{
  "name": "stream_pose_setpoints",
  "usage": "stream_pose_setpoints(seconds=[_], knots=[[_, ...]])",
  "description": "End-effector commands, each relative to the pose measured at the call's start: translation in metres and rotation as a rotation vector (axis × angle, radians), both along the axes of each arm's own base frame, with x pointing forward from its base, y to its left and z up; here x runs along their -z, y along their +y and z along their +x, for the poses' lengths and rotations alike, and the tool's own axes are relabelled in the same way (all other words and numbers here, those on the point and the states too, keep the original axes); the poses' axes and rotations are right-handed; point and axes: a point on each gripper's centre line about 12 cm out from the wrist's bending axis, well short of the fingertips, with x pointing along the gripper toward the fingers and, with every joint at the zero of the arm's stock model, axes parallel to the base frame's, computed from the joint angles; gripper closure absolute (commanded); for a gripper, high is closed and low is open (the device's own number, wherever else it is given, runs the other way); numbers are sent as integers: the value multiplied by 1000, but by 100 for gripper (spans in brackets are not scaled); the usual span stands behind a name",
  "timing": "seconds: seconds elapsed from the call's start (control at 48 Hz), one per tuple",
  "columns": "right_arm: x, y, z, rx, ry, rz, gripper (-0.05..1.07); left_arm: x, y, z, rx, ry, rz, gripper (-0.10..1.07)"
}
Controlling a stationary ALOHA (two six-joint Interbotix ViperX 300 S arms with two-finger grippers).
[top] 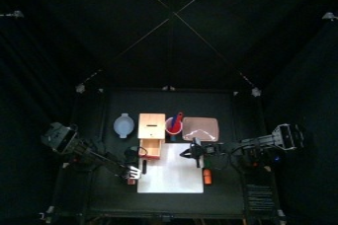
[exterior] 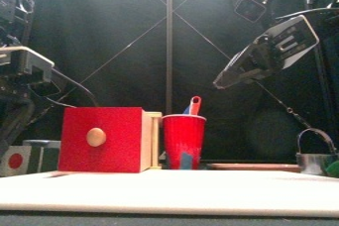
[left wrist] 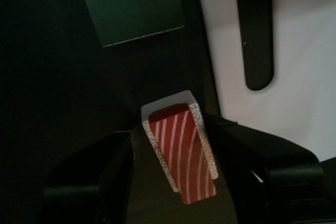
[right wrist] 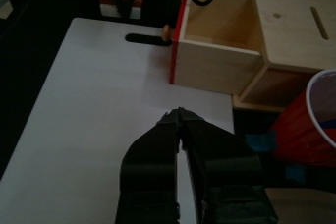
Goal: Put salmon sushi onto cutting board
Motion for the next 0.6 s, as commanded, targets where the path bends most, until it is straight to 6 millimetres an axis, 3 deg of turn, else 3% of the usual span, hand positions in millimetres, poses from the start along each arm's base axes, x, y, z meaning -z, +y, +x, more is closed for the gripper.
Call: stream_pose_setpoints(seconds=[0.0, 0.25, 0.583], knots=[[-12, 1, 4, -1, -41, 4, 100, -5, -6, 3, 3, -10, -8, 17], [-12, 1, 4, 1, -41, 6, 100, -19, -14, 7, 16, -33, -27, 37], [-11, 1, 4, -4, -40, 1, 100, -77, -8, 28, 67, -75, 91, 38]])
